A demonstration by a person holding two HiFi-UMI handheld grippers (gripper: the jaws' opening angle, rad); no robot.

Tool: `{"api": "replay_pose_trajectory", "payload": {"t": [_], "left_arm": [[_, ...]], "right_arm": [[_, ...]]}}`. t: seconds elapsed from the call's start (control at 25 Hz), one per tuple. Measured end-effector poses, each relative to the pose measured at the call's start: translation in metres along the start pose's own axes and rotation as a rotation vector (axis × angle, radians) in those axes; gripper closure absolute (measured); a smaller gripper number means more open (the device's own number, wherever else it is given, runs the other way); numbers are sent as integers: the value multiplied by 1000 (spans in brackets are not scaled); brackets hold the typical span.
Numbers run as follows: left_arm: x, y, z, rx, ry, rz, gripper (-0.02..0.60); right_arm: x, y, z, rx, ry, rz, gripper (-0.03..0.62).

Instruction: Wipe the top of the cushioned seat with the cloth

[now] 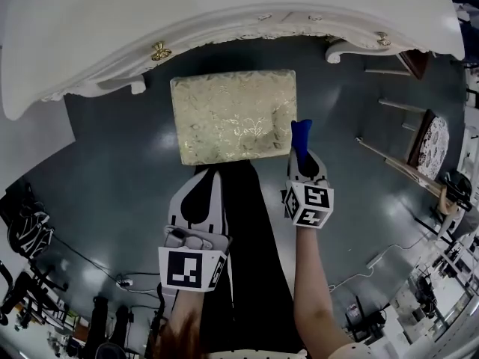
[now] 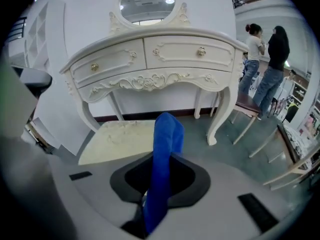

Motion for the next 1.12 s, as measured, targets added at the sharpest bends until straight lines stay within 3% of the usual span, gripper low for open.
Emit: {"api": "replay_pose_trajectory", "payload": {"t": [0.28,0.72,1.12], "left_arm": [[0,-5,-6,4,7,-1,583],[-8,2,-11,-18,5,29,583],[-10,9,-8,-33,2,33,583]], "right_arm": [[22,-30,-37,-63,102,-50,533],[54,-6,-60,-92,217,-19,533],[54,-9,-67,-72,246,-33,533]]}}
Point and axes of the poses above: the fingertips, and each gripper's own axes: x forward along the fingers, y to its left, z out of its top, the point moved 1 cm from there along -x, backward along the fingers, and after that the axes turned 5 degrees about -x, right-handed, at the moved point
